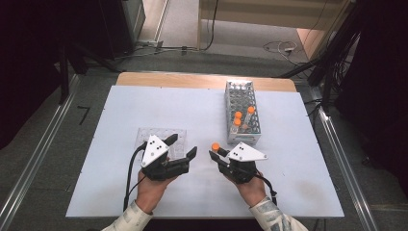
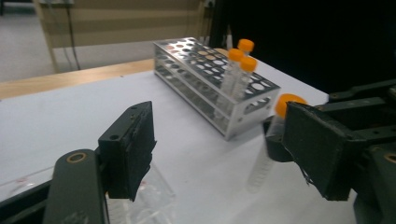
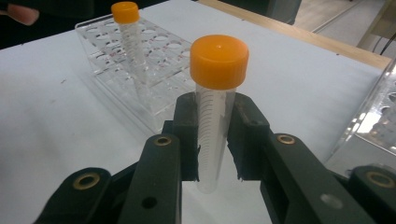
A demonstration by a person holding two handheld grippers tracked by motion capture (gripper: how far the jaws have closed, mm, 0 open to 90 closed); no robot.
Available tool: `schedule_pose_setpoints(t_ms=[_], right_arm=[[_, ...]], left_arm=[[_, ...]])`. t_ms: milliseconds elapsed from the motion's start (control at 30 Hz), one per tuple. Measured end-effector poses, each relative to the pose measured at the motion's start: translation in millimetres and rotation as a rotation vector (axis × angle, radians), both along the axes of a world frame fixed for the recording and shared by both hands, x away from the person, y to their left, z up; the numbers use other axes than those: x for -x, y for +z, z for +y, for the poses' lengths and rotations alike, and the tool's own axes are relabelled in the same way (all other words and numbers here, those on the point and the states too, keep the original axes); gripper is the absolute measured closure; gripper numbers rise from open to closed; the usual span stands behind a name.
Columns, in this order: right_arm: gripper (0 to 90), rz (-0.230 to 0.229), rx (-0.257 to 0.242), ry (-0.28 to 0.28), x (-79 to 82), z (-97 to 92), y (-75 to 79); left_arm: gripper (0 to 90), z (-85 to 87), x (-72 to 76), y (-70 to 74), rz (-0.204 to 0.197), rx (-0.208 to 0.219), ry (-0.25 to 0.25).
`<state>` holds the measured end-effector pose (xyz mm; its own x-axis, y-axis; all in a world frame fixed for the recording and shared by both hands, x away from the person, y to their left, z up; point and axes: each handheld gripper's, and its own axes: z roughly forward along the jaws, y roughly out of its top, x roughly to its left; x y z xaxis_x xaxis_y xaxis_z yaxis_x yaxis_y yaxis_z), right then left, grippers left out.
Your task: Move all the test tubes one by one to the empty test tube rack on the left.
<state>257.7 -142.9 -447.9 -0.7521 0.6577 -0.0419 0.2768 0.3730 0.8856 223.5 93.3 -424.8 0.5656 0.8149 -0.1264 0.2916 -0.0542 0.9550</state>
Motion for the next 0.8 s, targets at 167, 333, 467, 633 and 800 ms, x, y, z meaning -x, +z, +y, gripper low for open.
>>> schedule_pose_setpoints(t_ms=[167,333,467,633,800], right_arm=[[72.2,0.006,0.001,0.013,1.1,4.5,-1.2],[72.2,0.028,-0.008,0.038,3.0,8.9,-2.1],[72.3,0.029,-0.005,0.058,5.9,13.3,-2.6],[72.2,0.041,-0.012,0.073,6.7,15.8,-2.8],[72.2,0.043,-0.021,0.083,7.5,16.8,-2.2]], left_arm=[[31.9,-16.0,0.7,-3.3,0.012,-0.006,-0.065],[40.9,-24.8,0.1,-6.4,0.024,-0.008,-0.11],[46.5,-28.7,-0.6,-7.5,0.02,-0.012,-0.121],[55.2,-31.7,-1.7,-9.4,0.017,-0.022,-0.128],[61.5,-32.0,-2.9,-10.8,0.017,-0.03,-0.133]])
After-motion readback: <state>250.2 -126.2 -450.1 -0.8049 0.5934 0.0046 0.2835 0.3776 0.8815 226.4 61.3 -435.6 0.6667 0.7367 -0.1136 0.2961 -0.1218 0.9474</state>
